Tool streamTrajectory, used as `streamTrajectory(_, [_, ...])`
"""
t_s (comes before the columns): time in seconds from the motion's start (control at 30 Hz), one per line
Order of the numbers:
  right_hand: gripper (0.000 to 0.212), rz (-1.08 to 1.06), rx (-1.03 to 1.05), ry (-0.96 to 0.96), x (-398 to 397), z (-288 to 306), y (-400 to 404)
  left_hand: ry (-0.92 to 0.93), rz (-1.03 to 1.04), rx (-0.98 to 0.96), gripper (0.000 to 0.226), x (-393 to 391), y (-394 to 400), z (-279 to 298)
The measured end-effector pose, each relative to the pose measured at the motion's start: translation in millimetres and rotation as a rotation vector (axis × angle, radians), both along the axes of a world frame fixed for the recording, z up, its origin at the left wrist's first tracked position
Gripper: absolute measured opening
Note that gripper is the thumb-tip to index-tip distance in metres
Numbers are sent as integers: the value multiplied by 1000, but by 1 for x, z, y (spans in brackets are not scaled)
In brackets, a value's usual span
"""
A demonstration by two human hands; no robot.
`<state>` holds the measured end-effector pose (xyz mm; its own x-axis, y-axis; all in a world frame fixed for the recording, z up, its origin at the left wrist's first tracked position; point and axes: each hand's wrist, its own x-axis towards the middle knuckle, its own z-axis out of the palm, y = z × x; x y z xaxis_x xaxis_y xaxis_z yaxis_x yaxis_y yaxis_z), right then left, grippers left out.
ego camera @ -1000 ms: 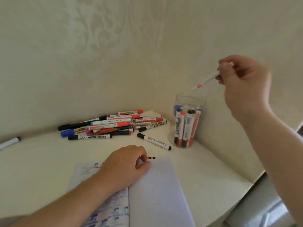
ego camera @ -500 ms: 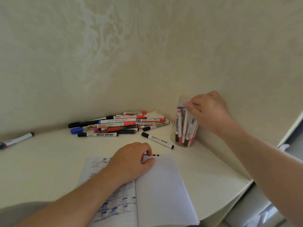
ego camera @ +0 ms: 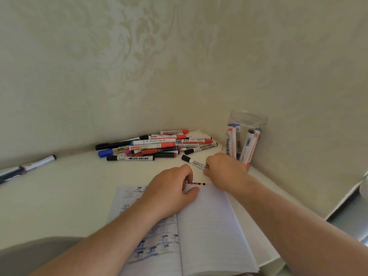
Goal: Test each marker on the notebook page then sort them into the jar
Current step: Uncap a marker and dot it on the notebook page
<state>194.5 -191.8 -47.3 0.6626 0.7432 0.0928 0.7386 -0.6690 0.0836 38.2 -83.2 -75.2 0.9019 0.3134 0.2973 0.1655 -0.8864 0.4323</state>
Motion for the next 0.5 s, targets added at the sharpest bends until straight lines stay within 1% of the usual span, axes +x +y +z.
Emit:
streamTrajectory(0.1, [25, 68, 73, 34, -2, 14, -10, -87, 62, -25, 45, -1, 0, -4])
streamTrajectory(0.2, [18, 195, 80, -29, -4, 24, -29, -183, 136, -26, 72, 0, 0, -9])
streamTrajectory(0.23, [16, 230, 91, -45, -6, 25, -33, -191, 121, -7, 73, 0, 0, -9])
streamTrajectory(0.27, [16, 260, 107, -60, -9, 24, -36, -186, 95, 15, 65, 1, 0, -10])
streamTrajectory(0.33, [18, 284, 135, -59, -14, 20, -38, -165, 48, 36, 42, 2, 0, -10])
streamTrajectory(0.37, [20, 285, 145, -55, -16, 17, -39, -163, 35, 37, 36, 3, 1, -10])
streamTrajectory(0.43, [30, 308, 140, -106, -15, 8, -43, -158, 23, 17, 34, 3, 0, -10])
streamTrajectory(0.47, [39, 329, 122, -151, -15, 5, -45, -153, 21, -13, 37, 2, 0, -9])
streamTrajectory(0.5, [42, 346, 116, -193, -15, 2, -45, -149, 18, -48, 40, 1, -1, -8])
